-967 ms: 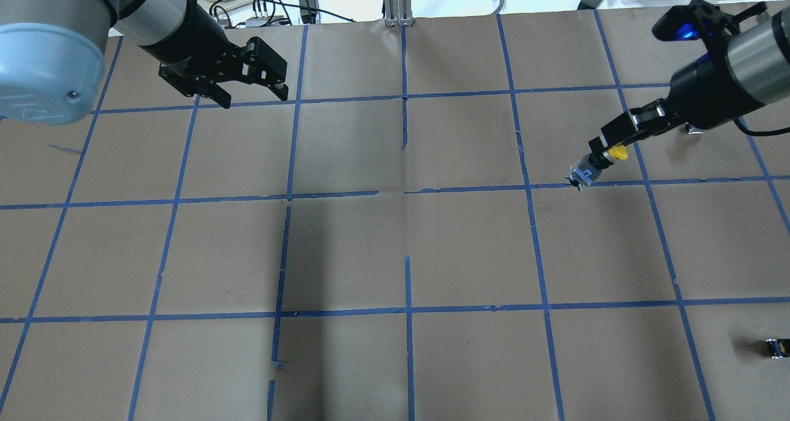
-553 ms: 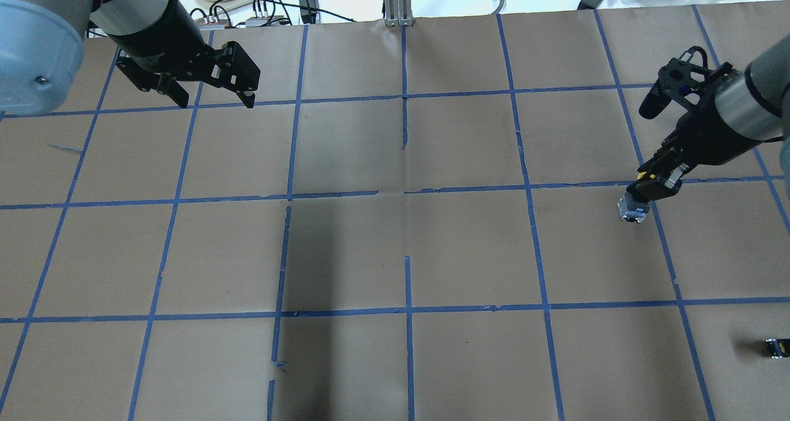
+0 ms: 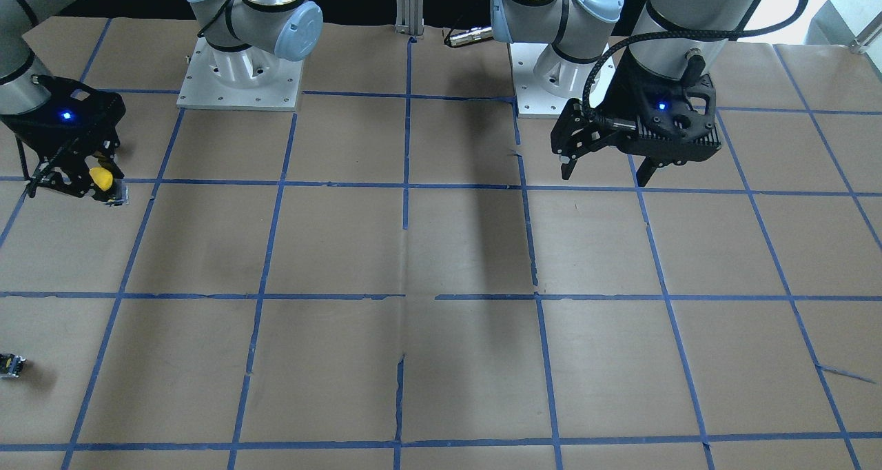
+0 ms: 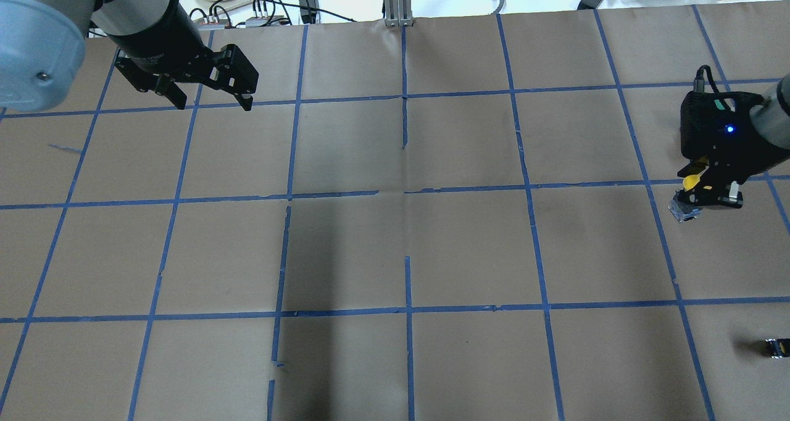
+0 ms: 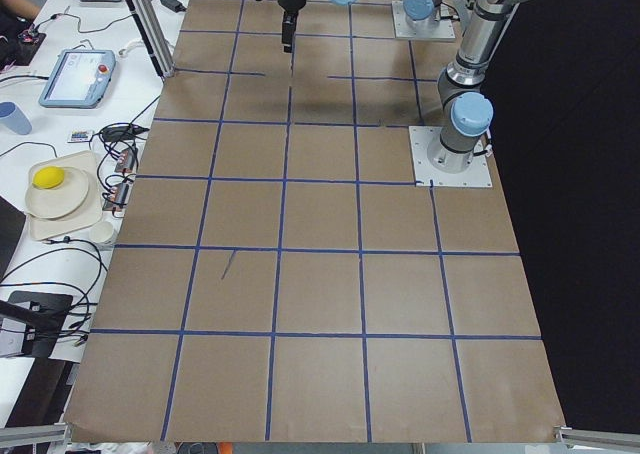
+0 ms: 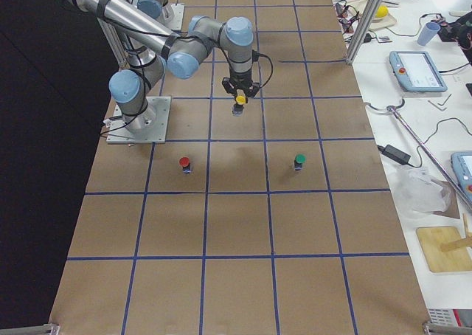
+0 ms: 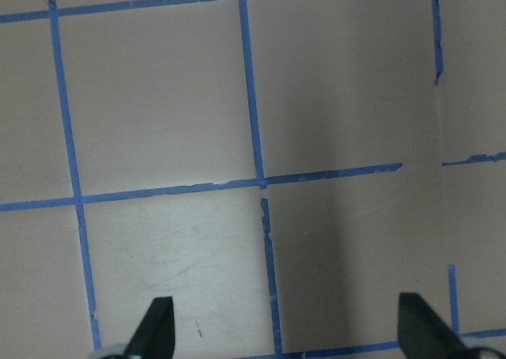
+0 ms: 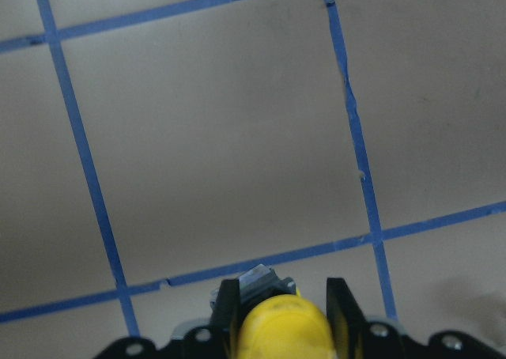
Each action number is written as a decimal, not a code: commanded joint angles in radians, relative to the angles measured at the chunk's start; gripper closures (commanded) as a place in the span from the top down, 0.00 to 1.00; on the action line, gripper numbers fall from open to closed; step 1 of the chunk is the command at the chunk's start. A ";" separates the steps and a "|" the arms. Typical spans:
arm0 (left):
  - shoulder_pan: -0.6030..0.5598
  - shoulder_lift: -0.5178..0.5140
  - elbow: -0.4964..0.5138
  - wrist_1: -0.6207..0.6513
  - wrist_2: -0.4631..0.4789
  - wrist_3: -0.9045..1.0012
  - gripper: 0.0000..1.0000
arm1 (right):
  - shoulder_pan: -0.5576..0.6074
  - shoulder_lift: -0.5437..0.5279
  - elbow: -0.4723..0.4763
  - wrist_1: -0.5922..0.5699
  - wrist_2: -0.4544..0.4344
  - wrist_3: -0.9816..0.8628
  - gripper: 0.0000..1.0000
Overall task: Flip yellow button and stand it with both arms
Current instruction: 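Carry the button with the right gripper and lower it cap-up onto the table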
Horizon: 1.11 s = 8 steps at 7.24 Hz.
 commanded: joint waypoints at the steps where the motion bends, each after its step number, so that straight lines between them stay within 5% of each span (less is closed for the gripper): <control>1: 0.000 -0.001 -0.002 0.000 -0.001 -0.002 1.00 | -0.070 0.104 -0.041 -0.056 -0.014 -0.328 0.32; 4: -0.002 -0.010 0.012 -0.001 -0.001 -0.036 1.00 | -0.112 0.262 -0.151 -0.053 -0.017 -0.725 0.32; 8: -0.002 -0.015 0.015 -0.003 -0.011 -0.037 1.00 | -0.176 0.275 -0.175 0.051 -0.074 -1.123 0.30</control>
